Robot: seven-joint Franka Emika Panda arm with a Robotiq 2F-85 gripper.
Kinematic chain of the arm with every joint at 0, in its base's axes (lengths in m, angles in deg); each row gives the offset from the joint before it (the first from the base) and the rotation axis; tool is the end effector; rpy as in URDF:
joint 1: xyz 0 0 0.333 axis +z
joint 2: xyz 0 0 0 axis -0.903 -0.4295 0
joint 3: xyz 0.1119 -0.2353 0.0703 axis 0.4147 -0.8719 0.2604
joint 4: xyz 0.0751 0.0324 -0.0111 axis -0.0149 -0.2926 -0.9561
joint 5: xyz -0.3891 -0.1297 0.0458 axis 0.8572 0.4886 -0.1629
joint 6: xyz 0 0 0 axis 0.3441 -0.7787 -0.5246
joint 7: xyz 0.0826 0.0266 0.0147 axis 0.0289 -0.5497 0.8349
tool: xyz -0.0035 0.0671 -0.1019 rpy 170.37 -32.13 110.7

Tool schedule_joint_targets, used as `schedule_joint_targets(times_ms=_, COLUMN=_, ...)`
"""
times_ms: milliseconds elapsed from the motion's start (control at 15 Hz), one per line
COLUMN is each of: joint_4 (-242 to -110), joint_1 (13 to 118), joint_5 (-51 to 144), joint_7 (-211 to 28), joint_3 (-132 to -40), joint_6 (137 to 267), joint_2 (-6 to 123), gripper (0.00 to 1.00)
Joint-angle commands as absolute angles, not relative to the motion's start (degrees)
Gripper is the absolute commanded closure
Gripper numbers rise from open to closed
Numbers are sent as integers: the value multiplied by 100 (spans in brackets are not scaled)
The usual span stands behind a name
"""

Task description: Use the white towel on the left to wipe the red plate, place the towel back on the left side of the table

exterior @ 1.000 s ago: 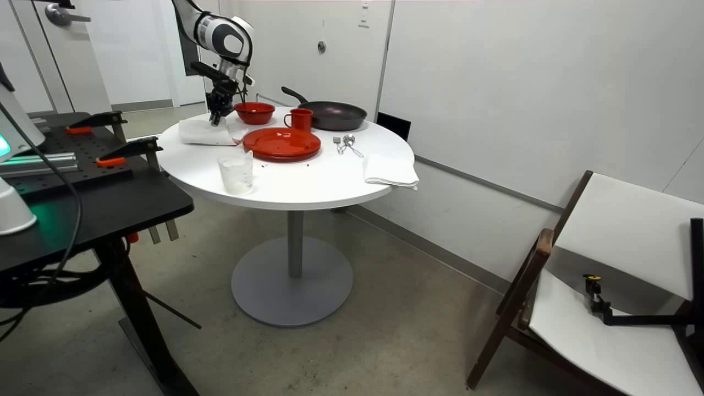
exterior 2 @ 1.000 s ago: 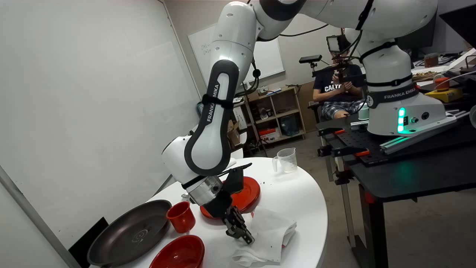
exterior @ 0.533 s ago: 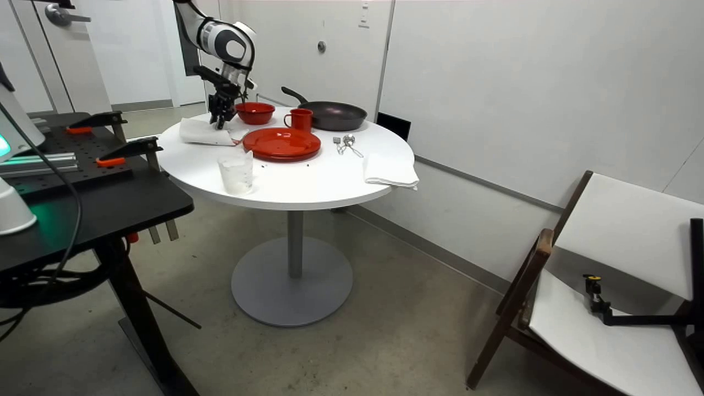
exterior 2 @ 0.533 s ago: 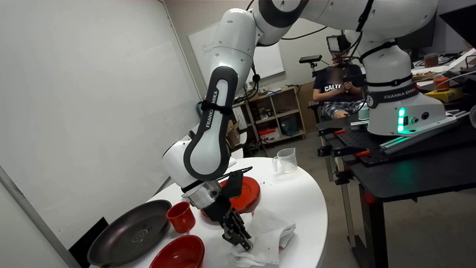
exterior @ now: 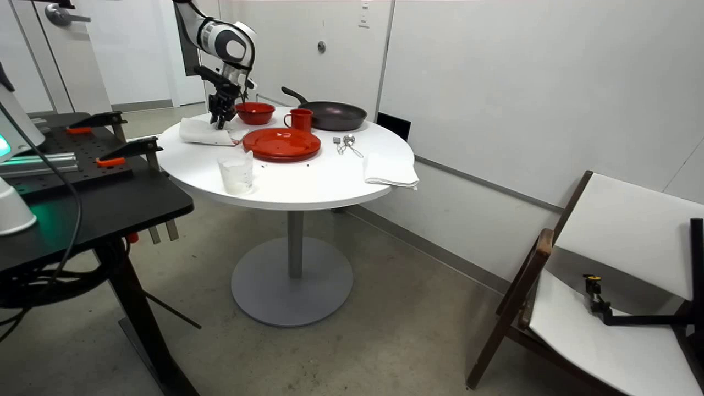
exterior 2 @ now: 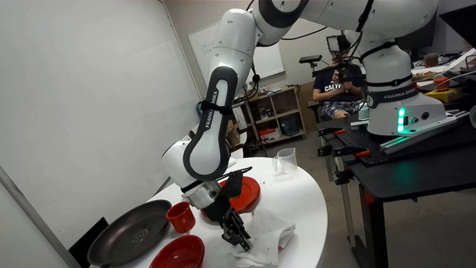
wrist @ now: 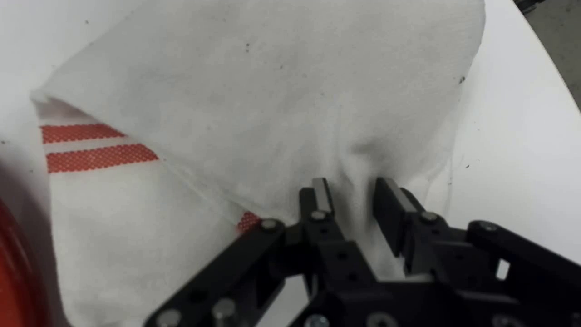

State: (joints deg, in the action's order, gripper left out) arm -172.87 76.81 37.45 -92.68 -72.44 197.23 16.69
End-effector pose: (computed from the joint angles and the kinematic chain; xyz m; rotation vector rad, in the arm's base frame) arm 0.5637 0.2339 -0.0271 -2.9424 -0.2196 0.5211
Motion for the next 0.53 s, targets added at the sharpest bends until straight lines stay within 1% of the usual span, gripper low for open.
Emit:
schedule_joint_targets(times_ms=0, joint_4=-17274, joint_1=7696, joint_5=3728, joint_7=-9251, joint_3=-7261, joint_6=19729, joint_2=1668, gripper=67)
schedule_joint_targets(times_ms=67, joint_4=-17296, joint_1=7700, joint_5=3741, joint_7=-9247, joint_3=-7271, joint_6=19762, joint_2=1685, gripper=59)
schedule_joint_targets(times_ms=333, joint_4=-17391, joint_1=7701, joint_5=3763, joint_7=-9232, joint_3=-7289, joint_6=19984, joint_2=1785, gripper=54)
schedule_joint_targets(times_ms=400, joint_4=-17409, joint_1=7720, joint_5=3786, joint_7=-9259, joint_3=-7315, joint_6=20040, joint_2=1813, gripper=49)
schedule_joint_targets(times_ms=467, joint_4=-17447, joint_1=7734, joint_5=3813, joint_7=-9271, joint_3=-7341, joint_6=20121, joint_2=1861, gripper=39)
